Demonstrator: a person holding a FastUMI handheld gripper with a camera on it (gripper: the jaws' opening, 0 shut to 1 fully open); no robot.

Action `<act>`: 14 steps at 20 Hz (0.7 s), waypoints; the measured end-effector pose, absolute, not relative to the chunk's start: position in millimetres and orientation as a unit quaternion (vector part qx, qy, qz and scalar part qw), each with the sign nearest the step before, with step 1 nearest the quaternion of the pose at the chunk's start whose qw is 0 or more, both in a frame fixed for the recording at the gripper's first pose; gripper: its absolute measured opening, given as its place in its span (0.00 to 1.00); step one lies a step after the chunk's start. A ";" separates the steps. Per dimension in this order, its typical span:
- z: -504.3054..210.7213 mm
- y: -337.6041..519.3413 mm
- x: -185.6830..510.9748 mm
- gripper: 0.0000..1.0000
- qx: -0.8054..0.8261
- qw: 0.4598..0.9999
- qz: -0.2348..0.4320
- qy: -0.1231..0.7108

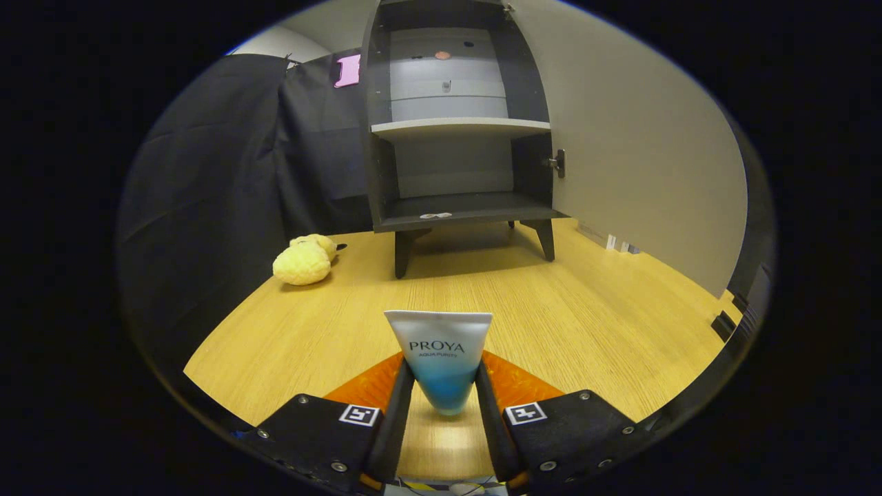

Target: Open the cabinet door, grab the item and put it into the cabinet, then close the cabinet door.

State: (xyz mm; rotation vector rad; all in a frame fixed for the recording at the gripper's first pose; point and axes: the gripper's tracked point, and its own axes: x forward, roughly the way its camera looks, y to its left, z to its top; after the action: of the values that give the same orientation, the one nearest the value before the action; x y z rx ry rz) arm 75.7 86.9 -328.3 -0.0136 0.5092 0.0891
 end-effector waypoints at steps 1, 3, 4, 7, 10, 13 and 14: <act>-321.5 87.5 80.1 0.52 -0.006 0.967 0.045 0.249; -307.7 87.8 89.5 0.52 -0.005 0.968 0.045 0.246; -300.6 89.3 94.4 0.52 -0.003 0.969 0.047 0.243; -276.9 89.7 110.1 0.52 -0.006 0.971 0.052 0.234; -256.0 86.9 127.1 0.52 -0.013 0.972 0.053 0.229; -228.1 85.4 144.9 0.52 -0.012 0.974 0.060 0.219; -217.8 85.7 153.5 0.52 -0.014 0.975 0.064 0.214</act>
State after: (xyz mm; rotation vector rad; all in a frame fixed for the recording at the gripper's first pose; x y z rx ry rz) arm 153.5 85.7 -217.8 -0.0281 0.4306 0.1281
